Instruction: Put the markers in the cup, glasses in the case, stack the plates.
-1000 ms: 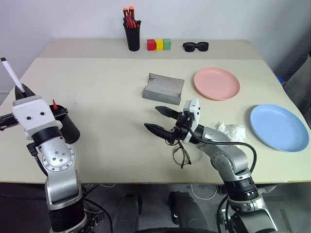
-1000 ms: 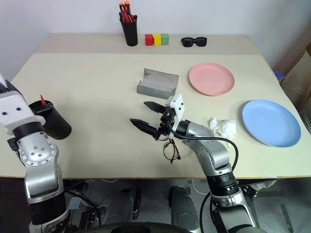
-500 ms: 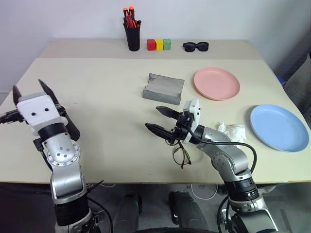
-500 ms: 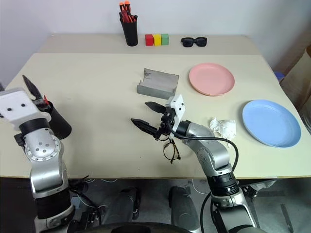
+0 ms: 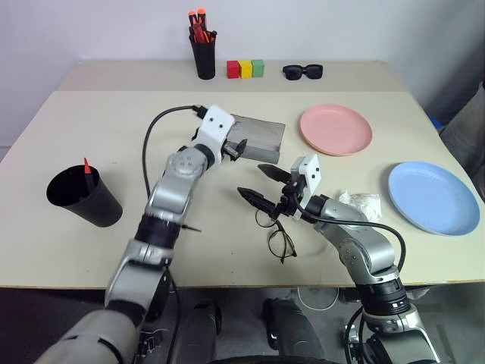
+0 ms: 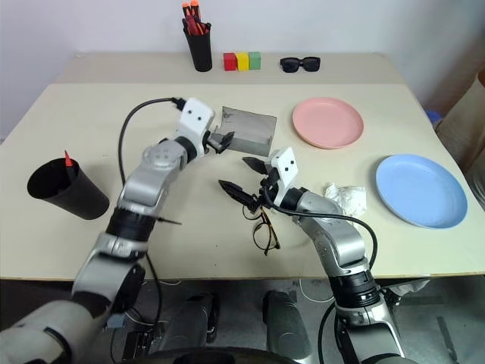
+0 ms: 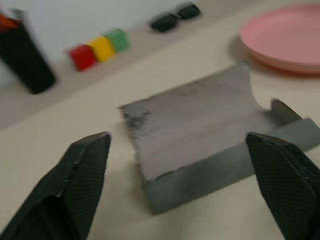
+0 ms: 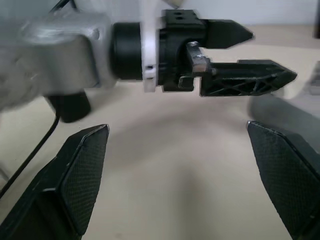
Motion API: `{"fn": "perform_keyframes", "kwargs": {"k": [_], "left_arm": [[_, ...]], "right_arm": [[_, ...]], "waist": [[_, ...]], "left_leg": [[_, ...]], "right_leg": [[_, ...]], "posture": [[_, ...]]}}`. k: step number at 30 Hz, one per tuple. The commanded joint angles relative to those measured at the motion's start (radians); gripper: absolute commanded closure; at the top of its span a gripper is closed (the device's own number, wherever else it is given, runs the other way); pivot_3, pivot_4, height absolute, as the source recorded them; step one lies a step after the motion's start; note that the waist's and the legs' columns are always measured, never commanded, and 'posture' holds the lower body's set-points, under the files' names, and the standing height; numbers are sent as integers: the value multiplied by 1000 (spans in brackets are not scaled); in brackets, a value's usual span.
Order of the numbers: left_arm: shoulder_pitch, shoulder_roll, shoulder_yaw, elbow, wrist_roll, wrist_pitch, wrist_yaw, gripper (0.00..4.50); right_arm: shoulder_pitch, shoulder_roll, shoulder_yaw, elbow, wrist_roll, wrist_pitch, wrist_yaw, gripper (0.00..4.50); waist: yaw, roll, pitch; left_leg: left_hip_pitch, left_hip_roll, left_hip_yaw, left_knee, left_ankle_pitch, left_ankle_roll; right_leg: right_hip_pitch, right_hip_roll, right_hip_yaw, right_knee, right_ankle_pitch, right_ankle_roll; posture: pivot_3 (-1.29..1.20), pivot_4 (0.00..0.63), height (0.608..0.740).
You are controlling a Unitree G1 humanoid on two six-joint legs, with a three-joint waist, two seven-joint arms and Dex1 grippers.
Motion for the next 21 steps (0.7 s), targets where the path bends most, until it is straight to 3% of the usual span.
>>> {"fn": "perform_keyframes", "kwargs": {"k": [1, 6, 11, 14, 21], "left_arm": [[-164, -3, -13, 331, -3, -146, -137, 24], [-326, -18, -20, 664, 11, -257, -296, 24], [-385, -18, -50, 812, 66, -339, -395, 24], [-395, -16, -55, 847, 100, -368, -388, 849], [-391, -11, -36, 860, 106, -390, -397, 4477]], "right_arm": [[38, -48, -64, -130, 15, 24, -30, 0], [139, -139, -143, -283, 42, 97, -62, 0], [240, -222, -252, -404, 81, 147, -83, 0], [268, -234, -282, -414, 75, 146, -103, 0], [282, -234, -282, -409, 68, 135, -113, 0]], "waist": [[2, 0, 0], [1, -1, 0], [0, -1, 1], [1, -1, 1], [2, -1, 1]], "left_leg": [[0, 0, 0, 0, 0, 0], [-2, -1, 0, 0, -2, 3], [-2, -1, 1, 0, -2, 4], [-1, -1, 1, 1, -2, 4], [-2, -1, 1, 1, -2, 4]], "right_leg": [[0, 0, 0, -1, 0, 0], [0, -2, 0, -1, -1, 2], [-1, -2, 0, -1, -2, 2], [-1, -2, 1, 0, -2, 2], [0, -2, 1, 0, -1, 2]], "posture": [[0, 150, 740], [0, 150, 740], [0, 150, 740], [0, 150, 740], [0, 150, 740]]}}
